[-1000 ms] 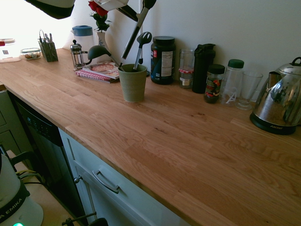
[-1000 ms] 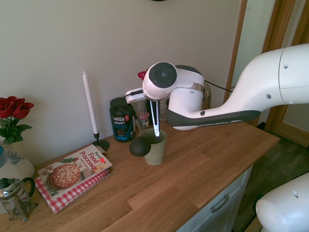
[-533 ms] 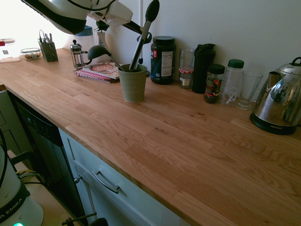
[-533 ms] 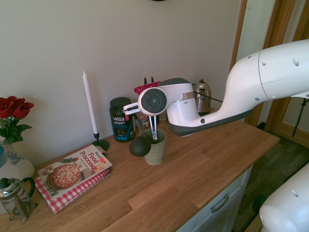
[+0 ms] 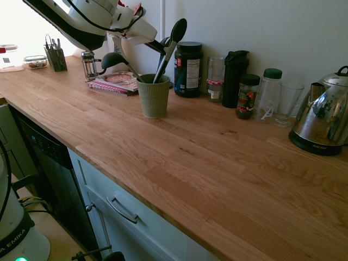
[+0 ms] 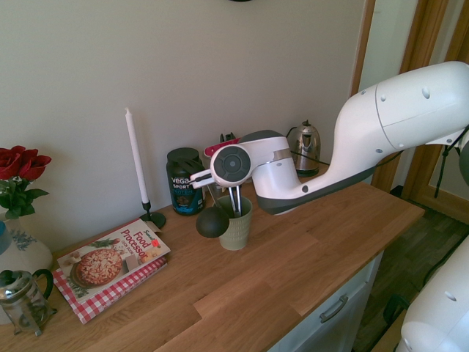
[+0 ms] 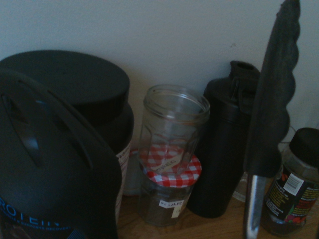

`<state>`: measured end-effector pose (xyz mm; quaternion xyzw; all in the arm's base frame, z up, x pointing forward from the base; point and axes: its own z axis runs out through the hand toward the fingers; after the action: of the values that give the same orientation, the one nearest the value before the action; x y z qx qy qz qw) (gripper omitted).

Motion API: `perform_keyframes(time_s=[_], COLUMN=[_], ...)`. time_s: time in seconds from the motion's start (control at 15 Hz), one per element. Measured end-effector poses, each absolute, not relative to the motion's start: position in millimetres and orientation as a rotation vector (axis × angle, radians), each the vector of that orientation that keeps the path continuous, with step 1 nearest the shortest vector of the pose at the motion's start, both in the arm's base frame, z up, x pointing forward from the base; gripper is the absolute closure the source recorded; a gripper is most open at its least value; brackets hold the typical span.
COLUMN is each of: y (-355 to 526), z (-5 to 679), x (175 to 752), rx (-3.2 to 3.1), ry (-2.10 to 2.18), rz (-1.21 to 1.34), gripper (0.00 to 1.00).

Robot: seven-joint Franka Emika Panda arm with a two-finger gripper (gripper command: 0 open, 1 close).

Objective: Put the tongs back in the holder

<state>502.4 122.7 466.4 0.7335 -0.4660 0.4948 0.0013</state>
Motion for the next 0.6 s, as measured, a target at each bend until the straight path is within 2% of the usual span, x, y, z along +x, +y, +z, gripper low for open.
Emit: perform_keyframes(time_s=[0.4, 0.6], y=[122.3, 128.3], z=[460.1, 491.5], x=[499.0, 487.9], rx=[2.31, 2.379], ry=[-1.459, -1.544], rz=[1.535, 1.467], gripper=[0.0, 0.0])
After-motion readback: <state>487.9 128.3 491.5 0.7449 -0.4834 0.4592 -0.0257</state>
